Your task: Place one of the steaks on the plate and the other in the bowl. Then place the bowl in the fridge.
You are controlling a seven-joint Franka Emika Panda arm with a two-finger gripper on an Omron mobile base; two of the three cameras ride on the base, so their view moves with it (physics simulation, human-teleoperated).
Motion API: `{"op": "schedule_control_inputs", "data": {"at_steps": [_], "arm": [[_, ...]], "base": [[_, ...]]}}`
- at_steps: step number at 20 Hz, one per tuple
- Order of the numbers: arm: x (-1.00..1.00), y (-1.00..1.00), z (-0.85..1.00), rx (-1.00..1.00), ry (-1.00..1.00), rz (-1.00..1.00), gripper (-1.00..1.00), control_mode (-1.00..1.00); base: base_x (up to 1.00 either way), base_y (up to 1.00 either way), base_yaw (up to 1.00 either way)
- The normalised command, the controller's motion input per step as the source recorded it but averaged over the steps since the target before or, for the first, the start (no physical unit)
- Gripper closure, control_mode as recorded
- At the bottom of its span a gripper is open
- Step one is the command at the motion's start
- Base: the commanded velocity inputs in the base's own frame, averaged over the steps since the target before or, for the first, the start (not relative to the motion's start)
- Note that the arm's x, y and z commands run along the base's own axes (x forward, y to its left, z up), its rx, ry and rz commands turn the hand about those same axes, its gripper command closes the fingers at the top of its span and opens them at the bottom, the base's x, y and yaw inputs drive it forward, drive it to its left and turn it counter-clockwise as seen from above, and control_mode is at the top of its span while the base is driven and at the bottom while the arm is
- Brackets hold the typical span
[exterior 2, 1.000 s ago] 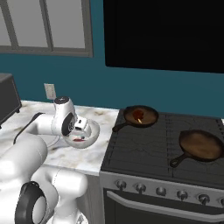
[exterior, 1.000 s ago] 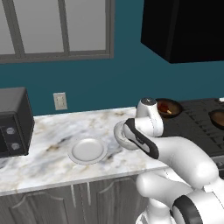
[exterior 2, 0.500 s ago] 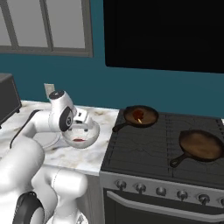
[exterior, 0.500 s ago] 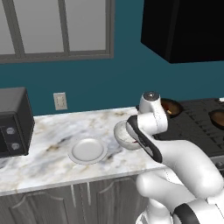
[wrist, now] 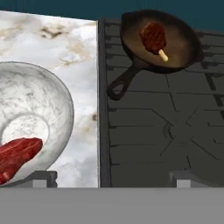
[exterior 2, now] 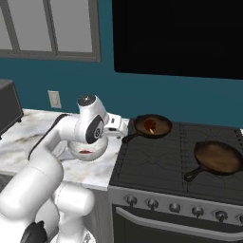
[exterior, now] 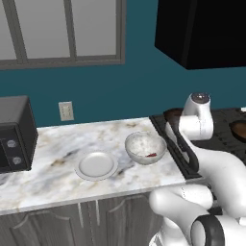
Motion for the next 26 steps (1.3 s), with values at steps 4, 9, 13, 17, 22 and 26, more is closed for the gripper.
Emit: {"op": "schedule_control_inputs", "data": {"at_steps": [4,9,13,17,22,26], "arm": [[0.17,-0.84,0.0,0.0,0.04,0.0,-1.0,-1.0],[0.38,-0.88,0.08,0.01,0.04,0.0,-1.0,-1.0],[0.54,-0.74,0.05,0.03,0.05,0.0,-1.0,-1.0],[0.22,-0.36,0.0,0.05,0.04,0.0,-1.0,-1.0],[0.95,-0.25,-0.01,0.12,0.0,0.02,-1.0,-1.0],[0.72,-0.17,-0.01,0.04,0.0,0.03,-1.0,-1.0]], "base": [[0.0,0.0,0.0],[0.0,0.0,0.0],[0.0,0.0,0.0],[0.0,0.0,0.0],[0.0,0.0,0.0],[0.0,0.0,0.0]]}}
